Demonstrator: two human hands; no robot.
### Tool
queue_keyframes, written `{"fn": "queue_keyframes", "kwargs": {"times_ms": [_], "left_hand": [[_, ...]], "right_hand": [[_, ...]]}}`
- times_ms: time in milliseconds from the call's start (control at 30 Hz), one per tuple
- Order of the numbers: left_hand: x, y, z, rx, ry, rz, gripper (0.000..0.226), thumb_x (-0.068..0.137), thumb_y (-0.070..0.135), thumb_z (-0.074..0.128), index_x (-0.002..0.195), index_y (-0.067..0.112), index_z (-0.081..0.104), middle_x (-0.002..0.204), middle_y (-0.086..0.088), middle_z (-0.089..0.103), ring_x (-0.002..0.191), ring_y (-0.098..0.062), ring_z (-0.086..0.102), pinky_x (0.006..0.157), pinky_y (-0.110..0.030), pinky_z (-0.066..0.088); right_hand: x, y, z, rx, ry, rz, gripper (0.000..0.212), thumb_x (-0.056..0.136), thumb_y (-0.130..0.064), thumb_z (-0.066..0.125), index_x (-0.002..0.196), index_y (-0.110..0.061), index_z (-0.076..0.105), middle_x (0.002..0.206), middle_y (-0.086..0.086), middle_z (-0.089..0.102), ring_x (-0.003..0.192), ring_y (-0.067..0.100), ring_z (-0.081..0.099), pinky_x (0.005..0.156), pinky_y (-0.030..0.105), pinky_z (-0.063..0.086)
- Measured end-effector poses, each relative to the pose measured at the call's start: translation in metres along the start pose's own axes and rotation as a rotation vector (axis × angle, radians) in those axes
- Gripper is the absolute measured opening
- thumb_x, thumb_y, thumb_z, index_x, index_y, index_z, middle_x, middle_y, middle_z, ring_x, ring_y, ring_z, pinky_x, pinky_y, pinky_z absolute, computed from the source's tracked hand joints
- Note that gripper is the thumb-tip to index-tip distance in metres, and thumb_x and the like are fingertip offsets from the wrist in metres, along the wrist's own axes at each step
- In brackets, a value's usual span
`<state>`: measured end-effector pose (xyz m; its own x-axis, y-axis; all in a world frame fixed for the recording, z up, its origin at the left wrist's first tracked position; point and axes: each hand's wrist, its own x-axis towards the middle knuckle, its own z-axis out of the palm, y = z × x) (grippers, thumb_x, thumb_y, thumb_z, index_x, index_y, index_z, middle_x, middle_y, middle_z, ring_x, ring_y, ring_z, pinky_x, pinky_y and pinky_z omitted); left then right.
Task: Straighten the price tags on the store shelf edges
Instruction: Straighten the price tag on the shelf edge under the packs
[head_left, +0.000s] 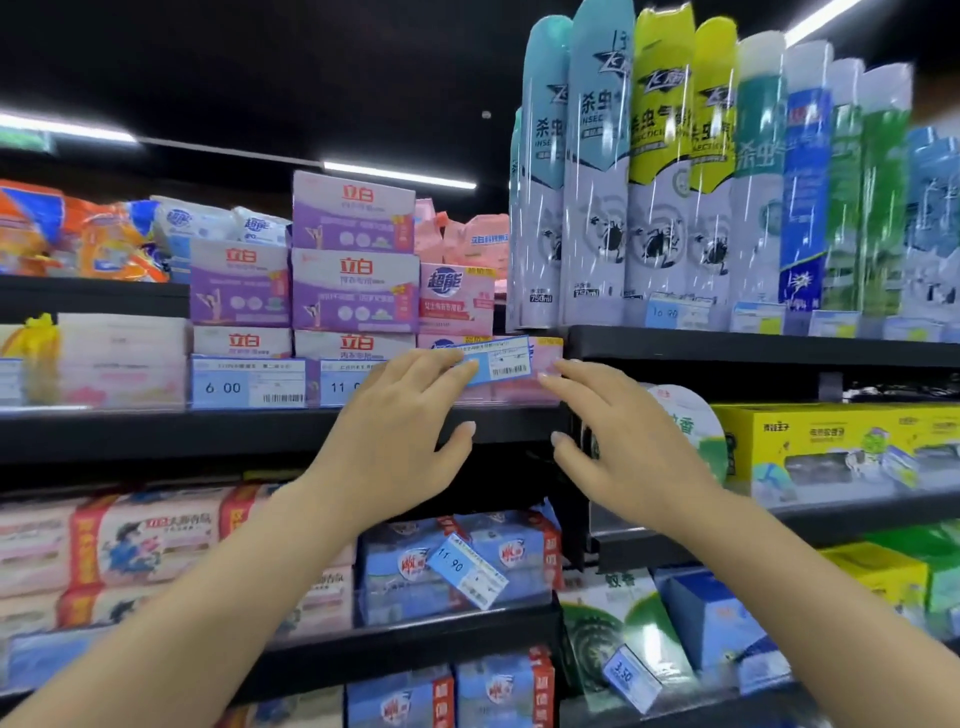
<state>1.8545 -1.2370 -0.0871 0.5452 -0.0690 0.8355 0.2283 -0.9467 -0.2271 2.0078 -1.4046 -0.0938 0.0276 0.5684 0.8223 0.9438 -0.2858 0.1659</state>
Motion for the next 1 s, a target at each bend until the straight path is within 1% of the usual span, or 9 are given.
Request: {"fn": "queue_keyframes", "kwargs": {"times_ms": [67, 200, 233, 400, 500, 567, 633, 767, 1000], "left_hand": [[0.005, 0.001, 0.001, 0.032, -0.008, -0.029, 0.056, 0.083, 0.039, 0.042, 0.126, 0.006, 0.058, 0.124, -0.009, 0.059, 0.112, -0.029, 0.055, 0.093, -0.044, 0.044], [0.009, 0.003, 0.0, 0.07, 0.012, -0.071, 0.057, 0.081, 0.039, 0.043, 0.126, 0.005, 0.057, 0.123, -0.008, 0.06, 0.109, -0.028, 0.056, 0.09, -0.044, 0.045], [0.01, 0.003, 0.0, 0.077, 0.019, -0.08, 0.058, 0.081, 0.039, 0.044, 0.126, 0.005, 0.057, 0.122, -0.008, 0.06, 0.109, -0.028, 0.056, 0.09, -0.044, 0.045], [0.013, 0.001, 0.0, 0.106, 0.017, -0.088, 0.059, 0.081, 0.041, 0.043, 0.126, 0.006, 0.057, 0.118, -0.006, 0.061, 0.105, -0.025, 0.054, 0.087, -0.043, 0.044], [0.017, -0.001, 0.0, 0.095, 0.004, -0.076, 0.059, 0.081, 0.043, 0.042, 0.126, 0.007, 0.056, 0.117, -0.004, 0.061, 0.104, -0.023, 0.052, 0.087, -0.043, 0.044], [0.017, -0.002, 0.0, 0.09, -0.002, -0.063, 0.059, 0.081, 0.044, 0.042, 0.126, 0.008, 0.057, 0.117, -0.003, 0.061, 0.104, -0.023, 0.052, 0.087, -0.043, 0.044], [0.018, -0.002, 0.001, 0.092, -0.007, -0.057, 0.058, 0.081, 0.044, 0.043, 0.124, 0.008, 0.058, 0.117, -0.003, 0.061, 0.104, -0.024, 0.053, 0.087, -0.043, 0.045], [0.016, -0.003, 0.003, 0.109, -0.012, -0.048, 0.054, 0.081, 0.043, 0.045, 0.121, 0.01, 0.06, 0.115, -0.002, 0.061, 0.104, -0.024, 0.052, 0.085, -0.044, 0.045], [0.014, -0.002, 0.003, 0.118, -0.021, -0.053, 0.054, 0.081, 0.044, 0.043, 0.119, 0.01, 0.061, 0.11, -0.002, 0.062, 0.102, -0.023, 0.051, 0.083, -0.042, 0.046]], "right_hand": [[0.01, 0.003, 0.004, 0.008, 0.021, -0.023, 0.052, 0.079, -0.023, 0.055, 0.129, -0.005, 0.055, 0.134, 0.014, 0.053, 0.123, 0.029, 0.047, 0.106, 0.04, 0.033], [0.027, 0.005, 0.01, 0.009, 0.048, -0.06, 0.055, 0.08, -0.025, 0.053, 0.131, -0.005, 0.052, 0.139, 0.014, 0.048, 0.127, 0.022, 0.037, 0.111, 0.031, 0.017], [0.031, 0.005, 0.011, 0.01, 0.053, -0.073, 0.055, 0.08, -0.026, 0.052, 0.132, -0.005, 0.051, 0.14, 0.013, 0.047, 0.127, 0.022, 0.036, 0.111, 0.031, 0.015], [0.043, 0.007, 0.02, -0.019, 0.058, -0.109, 0.06, 0.081, -0.036, 0.039, 0.132, -0.006, 0.052, 0.138, 0.013, 0.049, 0.124, 0.026, 0.044, 0.111, 0.036, 0.019], [0.043, 0.01, 0.023, -0.024, 0.071, -0.121, 0.059, 0.08, -0.035, 0.04, 0.129, -0.005, 0.054, 0.131, 0.014, 0.055, 0.121, 0.024, 0.045, 0.112, 0.033, 0.017], [0.042, 0.012, 0.024, -0.019, 0.089, -0.138, 0.055, 0.08, -0.031, 0.046, 0.126, -0.003, 0.056, 0.126, 0.013, 0.058, 0.118, 0.019, 0.042, 0.111, 0.029, 0.012], [0.04, 0.013, 0.025, -0.021, 0.096, -0.147, 0.052, 0.079, -0.026, 0.051, 0.124, -0.001, 0.057, 0.124, 0.013, 0.059, 0.116, 0.018, 0.04, 0.111, 0.027, 0.01], [0.038, 0.013, 0.026, -0.023, 0.084, -0.143, 0.053, 0.08, -0.031, 0.043, 0.123, -0.002, 0.058, 0.123, 0.011, 0.06, 0.115, 0.02, 0.046, 0.112, 0.028, 0.011], [0.032, 0.01, 0.03, -0.042, 0.062, -0.141, 0.055, 0.079, -0.032, 0.043, 0.124, -0.003, 0.057, 0.121, 0.011, 0.06, 0.114, 0.022, 0.048, 0.112, 0.032, 0.014]]}}
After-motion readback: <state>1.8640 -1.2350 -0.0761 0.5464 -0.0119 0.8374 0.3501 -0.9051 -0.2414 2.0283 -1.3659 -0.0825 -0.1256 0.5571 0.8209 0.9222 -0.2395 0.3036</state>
